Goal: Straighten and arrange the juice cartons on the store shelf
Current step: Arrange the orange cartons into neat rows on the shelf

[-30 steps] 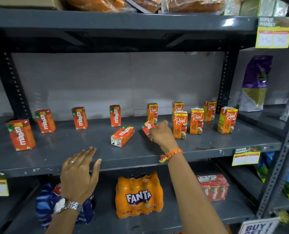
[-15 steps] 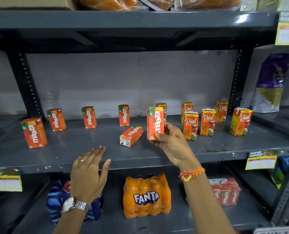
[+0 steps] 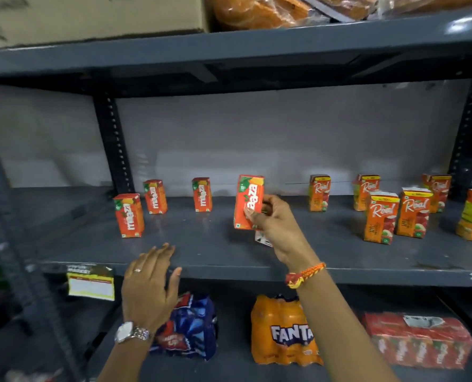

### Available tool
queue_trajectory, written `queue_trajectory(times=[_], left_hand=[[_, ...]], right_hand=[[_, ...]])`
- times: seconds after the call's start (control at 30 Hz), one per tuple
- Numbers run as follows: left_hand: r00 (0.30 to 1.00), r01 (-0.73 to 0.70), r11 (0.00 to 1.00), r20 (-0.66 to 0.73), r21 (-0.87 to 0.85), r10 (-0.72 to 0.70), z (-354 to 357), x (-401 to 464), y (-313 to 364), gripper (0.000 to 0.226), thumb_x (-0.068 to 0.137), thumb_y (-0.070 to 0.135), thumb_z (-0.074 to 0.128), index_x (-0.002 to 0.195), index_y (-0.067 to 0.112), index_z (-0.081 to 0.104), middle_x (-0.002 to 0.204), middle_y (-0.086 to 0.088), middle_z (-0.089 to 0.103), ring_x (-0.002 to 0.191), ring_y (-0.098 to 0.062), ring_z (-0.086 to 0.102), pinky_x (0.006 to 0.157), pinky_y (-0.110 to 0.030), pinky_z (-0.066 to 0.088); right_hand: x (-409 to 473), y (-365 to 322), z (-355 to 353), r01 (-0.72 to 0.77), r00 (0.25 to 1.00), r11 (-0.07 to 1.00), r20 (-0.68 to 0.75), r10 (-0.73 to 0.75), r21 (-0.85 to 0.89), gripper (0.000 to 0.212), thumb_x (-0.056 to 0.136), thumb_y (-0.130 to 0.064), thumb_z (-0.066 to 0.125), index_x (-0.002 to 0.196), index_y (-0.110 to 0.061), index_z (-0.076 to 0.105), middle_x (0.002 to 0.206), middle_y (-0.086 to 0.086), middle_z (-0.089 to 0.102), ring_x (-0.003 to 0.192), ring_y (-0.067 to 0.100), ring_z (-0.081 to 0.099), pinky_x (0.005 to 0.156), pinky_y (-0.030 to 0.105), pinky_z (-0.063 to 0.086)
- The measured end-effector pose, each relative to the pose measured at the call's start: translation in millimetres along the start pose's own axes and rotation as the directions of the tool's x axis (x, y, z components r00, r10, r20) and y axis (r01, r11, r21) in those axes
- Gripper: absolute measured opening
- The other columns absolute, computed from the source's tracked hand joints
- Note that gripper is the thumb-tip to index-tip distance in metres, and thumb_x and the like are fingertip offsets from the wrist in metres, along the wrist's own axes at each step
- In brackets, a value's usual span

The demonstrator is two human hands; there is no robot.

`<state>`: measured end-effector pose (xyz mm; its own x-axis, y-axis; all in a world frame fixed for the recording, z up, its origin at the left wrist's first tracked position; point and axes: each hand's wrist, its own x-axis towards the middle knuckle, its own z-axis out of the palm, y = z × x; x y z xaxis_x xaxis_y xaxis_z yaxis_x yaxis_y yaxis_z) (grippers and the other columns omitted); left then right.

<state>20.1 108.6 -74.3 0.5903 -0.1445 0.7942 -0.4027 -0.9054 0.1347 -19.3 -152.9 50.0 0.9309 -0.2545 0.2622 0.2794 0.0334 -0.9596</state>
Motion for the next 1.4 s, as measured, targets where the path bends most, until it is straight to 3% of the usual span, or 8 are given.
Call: queue_trajectory(times=[0.1,0.27,0.63,0.8,1.0,1.13,1.23,1.4], left_hand=[[0.998,-0.059,0.998,-0.017,-0.012,0.059,5,-1,-6,0.049,0.098,0.041,0.04,0.131,0.012,0.061,0.134,-0.006,0.065,0.123,-0.03,0.06,0.109,-0.044,0.037],[0.995,-0.072,0.997,-0.067,-0.026,0.07,13,-3,-8,0.048,0.099,0.043,0.038,0.131,0.013,0.059,0.135,-0.006,0.064,0.126,-0.025,0.053,0.115,-0.04,0.031],[0.992,-0.098,0.993,-0.081,-0.06,0.093,22,-2,-14,0.048,0.099,0.046,0.038,0.13,0.015,0.058,0.133,-0.006,0.064,0.124,-0.026,0.055,0.115,-0.039,0.029],[0.99,-0.101,0.991,-0.11,-0.088,0.091,24,-1,-14,0.047,0.1,0.046,0.038,0.13,0.015,0.057,0.132,-0.006,0.064,0.125,-0.025,0.053,0.116,-0.039,0.028],[0.989,-0.091,0.993,-0.123,-0.075,0.081,26,-3,-12,0.049,0.1,0.045,0.036,0.128,0.012,0.059,0.132,-0.008,0.065,0.126,-0.025,0.052,0.118,-0.039,0.025],[0.988,-0.089,0.993,-0.133,-0.076,0.079,28,-2,-12,0.049,0.1,0.044,0.036,0.128,0.012,0.058,0.132,-0.009,0.065,0.125,-0.027,0.053,0.119,-0.04,0.025],[0.986,-0.095,0.993,-0.143,-0.071,0.084,29,-1,-11,0.047,0.1,0.043,0.037,0.127,0.012,0.058,0.13,-0.009,0.065,0.124,-0.027,0.052,0.119,-0.04,0.025],[0.987,-0.087,0.994,-0.14,-0.064,0.077,27,-2,-11,0.048,0.1,0.044,0.035,0.127,0.011,0.058,0.13,-0.01,0.065,0.124,-0.029,0.052,0.119,-0.04,0.024]], right_hand=[[17,7,53,0.01,1.0,0.993,0.028,-0.007,-0.116,0.025,0.085,0.0,0.07,0.101,-0.017,0.061,0.102,0.0,0.071,0.084,0.006,0.067,0.066,0.017,0.056],[38,21,109,-0.056,0.996,0.941,0.053,0.078,-0.333,0.044,0.082,0.003,0.072,0.122,-0.005,0.057,0.119,0.012,0.069,0.11,0.025,0.067,0.091,0.04,0.057],[36,30,120,-0.018,0.996,0.82,0.064,0.067,-0.573,0.052,0.089,-0.016,0.069,0.135,-0.013,0.045,0.131,0.005,0.061,0.119,0.023,0.06,0.098,0.037,0.05],[19,3,63,0.013,0.953,0.839,-0.246,-0.175,-0.544,0.038,0.084,-0.031,0.074,0.117,-0.017,0.061,0.097,-0.004,0.066,0.091,0.014,0.065,0.082,0.031,0.055],[5,7,1,-0.317,0.788,0.505,-0.52,-0.331,-0.802,0.053,0.091,-0.046,0.061,0.107,0.004,0.062,0.121,0.025,0.059,0.113,0.039,0.056,0.091,0.043,0.046],[15,17,-2,-0.518,0.828,0.329,-0.559,-0.039,-0.79,0.087,0.091,-0.071,0.032,0.125,0.004,0.06,0.14,0.024,0.041,0.13,0.041,0.034,0.105,0.047,0.034],[25,20,10,-0.515,0.852,0.311,-0.517,0.08,-0.799,0.079,0.093,-0.066,0.034,0.139,-0.004,0.049,0.149,0.019,0.032,0.136,0.04,0.024,0.109,0.05,0.031],[38,16,19,-0.322,0.947,0.339,-0.303,0.109,-0.884,0.053,0.097,-0.048,0.044,0.124,-0.005,0.059,0.131,0.018,0.059,0.119,0.036,0.054,0.09,0.037,0.043]])
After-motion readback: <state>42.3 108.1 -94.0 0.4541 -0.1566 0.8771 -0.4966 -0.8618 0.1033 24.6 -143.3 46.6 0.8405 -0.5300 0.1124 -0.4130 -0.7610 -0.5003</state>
